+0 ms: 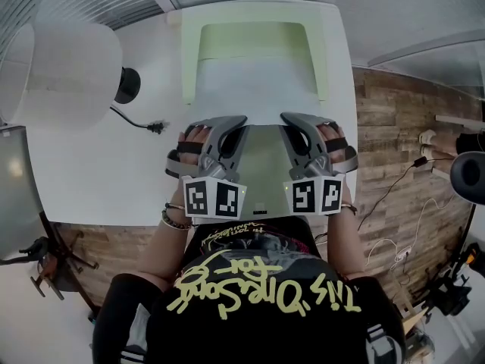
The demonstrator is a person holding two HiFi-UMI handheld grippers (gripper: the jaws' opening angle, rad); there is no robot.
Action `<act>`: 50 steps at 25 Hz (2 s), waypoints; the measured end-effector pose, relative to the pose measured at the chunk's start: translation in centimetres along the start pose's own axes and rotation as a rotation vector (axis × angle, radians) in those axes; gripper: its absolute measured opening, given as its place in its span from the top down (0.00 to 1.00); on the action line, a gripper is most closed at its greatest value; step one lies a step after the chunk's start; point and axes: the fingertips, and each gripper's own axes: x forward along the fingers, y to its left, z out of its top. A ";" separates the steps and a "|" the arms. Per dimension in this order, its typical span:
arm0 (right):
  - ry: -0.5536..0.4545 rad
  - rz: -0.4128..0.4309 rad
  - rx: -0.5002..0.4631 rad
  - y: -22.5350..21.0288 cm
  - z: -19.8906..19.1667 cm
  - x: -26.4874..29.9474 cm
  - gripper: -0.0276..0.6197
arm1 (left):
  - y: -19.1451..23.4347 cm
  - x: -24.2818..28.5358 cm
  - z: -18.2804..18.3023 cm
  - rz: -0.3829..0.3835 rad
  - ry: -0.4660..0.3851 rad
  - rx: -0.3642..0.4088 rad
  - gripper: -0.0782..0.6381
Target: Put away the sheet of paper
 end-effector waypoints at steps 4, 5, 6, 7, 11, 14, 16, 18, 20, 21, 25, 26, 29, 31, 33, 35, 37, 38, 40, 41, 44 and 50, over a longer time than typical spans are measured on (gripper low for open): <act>-0.002 0.007 0.003 -0.4 0.0 0.6 0.94 | 0.3 0.4 -0.2 0.012 0.016 0.001 0.88; -0.003 0.011 0.005 -0.4 -0.1 0.7 0.94 | 0.5 0.6 -0.3 0.015 0.021 0.004 0.88; -0.005 0.016 0.006 -0.4 -0.1 0.8 0.94 | 0.5 0.7 -0.4 0.019 0.026 0.006 0.88; -0.006 0.021 0.006 -0.3 -0.2 0.9 0.94 | 0.6 0.8 -0.4 0.023 0.031 0.006 0.88; -0.012 0.031 -0.005 -0.7 -0.5 1.2 0.94 | 1.2 1.3 -0.2 0.036 0.043 0.013 0.88; -0.018 0.041 -0.008 -0.8 -0.6 1.4 0.94 | 1.6 1.6 -0.1 0.045 0.049 0.014 0.88; -0.020 0.044 -0.009 -1.0 -0.6 1.6 0.94 | 1.7 1.8 -0.2 0.048 0.054 0.012 0.88; -0.021 0.043 -0.011 -1.2 -0.6 1.7 0.94 | 1.7 1.9 -0.3 0.046 0.059 0.005 0.88; -0.022 0.046 -0.015 -1.4 -0.6 1.8 0.94 | 1.9 1.9 -0.2 0.047 0.060 0.002 0.88; -0.023 0.047 -0.017 -1.5 -0.7 1.9 0.94 | 2.0 2.0 -0.1 0.049 0.060 0.006 0.88; -0.025 0.044 -0.024 -2.0 -0.6 2.0 0.94 | 2.5 2.2 0.2 0.064 0.062 0.016 0.88; -0.025 0.043 -0.025 -2.2 -0.6 2.1 0.94 | 2.6 2.3 0.2 0.065 0.063 0.014 0.88; -0.024 0.045 -0.031 -2.4 -0.7 2.3 0.94 | 2.8 2.6 0.2 0.070 0.068 0.015 0.88; -0.023 0.048 -0.033 -2.4 -0.8 2.5 0.94 | 2.9 2.7 0.1 0.074 0.069 0.016 0.88; -0.022 0.053 -0.034 -2.3 -0.9 2.6 0.94 | 2.9 2.9 0.0 0.075 0.071 0.015 0.88; -0.023 0.056 -0.038 -2.3 -0.9 2.7 0.94 | 3.1 3.0 0.0 0.077 0.072 0.013 0.88; -0.023 0.059 -0.040 -2.4 -0.9 2.8 0.94 | 3.3 3.1 0.0 0.078 0.073 0.014 0.88; -0.024 0.060 -0.042 -2.5 -0.9 2.9 0.94 | 3.3 3.1 -0.1 0.078 0.075 0.015 0.88; -0.024 0.061 -0.047 -2.5 -0.8 3.1 0.94 | 3.4 3.1 -0.2 0.079 0.077 0.017 0.88; -0.024 0.062 -0.049 -2.5 -0.7 3.2 0.94 | 3.4 3.1 -0.3 0.080 0.078 0.017 0.88; -0.022 0.066 -0.058 -2.4 -0.7 3.3 0.94 | 3.5 3.2 -0.4 0.086 0.083 0.022 0.88; -0.023 0.064 -0.057 -2.8 -0.5 3.5 0.94 | 4.1 3.4 -0.3 0.094 0.086 0.021 0.88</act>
